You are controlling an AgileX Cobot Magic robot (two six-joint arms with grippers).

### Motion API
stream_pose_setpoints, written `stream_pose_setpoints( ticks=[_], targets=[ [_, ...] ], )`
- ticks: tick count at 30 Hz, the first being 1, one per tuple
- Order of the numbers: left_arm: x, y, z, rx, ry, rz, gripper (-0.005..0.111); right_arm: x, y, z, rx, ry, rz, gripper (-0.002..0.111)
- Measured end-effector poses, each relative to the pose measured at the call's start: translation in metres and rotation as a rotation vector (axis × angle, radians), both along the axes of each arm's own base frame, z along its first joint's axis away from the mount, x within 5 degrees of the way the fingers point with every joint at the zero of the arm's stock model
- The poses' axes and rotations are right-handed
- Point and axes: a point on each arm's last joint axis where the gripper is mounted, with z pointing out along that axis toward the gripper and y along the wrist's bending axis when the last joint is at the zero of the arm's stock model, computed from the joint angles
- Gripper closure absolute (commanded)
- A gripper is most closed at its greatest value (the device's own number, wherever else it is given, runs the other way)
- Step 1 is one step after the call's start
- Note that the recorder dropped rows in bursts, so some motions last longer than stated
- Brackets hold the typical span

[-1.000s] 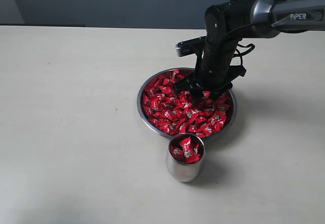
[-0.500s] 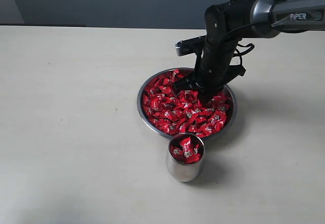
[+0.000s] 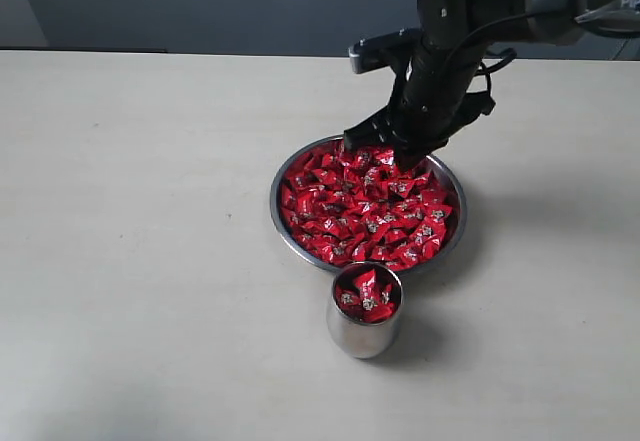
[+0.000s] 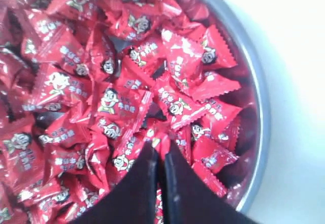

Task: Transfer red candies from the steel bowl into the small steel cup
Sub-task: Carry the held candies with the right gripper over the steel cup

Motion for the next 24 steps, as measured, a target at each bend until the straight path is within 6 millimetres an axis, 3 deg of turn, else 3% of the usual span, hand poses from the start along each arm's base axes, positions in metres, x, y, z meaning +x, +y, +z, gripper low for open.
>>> stream_pose_setpoints(
  ticks=[5, 9, 18, 24],
  targets=[
    [0.0, 0.0, 0.0, 0.0, 0.0, 0.0, 0.106, -0.007, -0.005, 0.033, 0.042, -0.053, -0.017, 0.109],
    [0.0, 0.0, 0.0, 0.0, 0.0, 0.0, 0.106, -0.027, -0.016, 0.051, 0.082, -0.067, -0.035, 0.109],
    [0.0, 0.0, 0.0, 0.0, 0.0, 0.0, 0.106, -0.121, -0.054, 0.068, 0.158, -0.098, -0.034, 0.109],
    [0.0, 0.0, 0.0, 0.0, 0.0, 0.0, 0.106, -0.172, -0.053, 0.079, 0.245, -0.098, 0.069, 0.109]
  ],
)
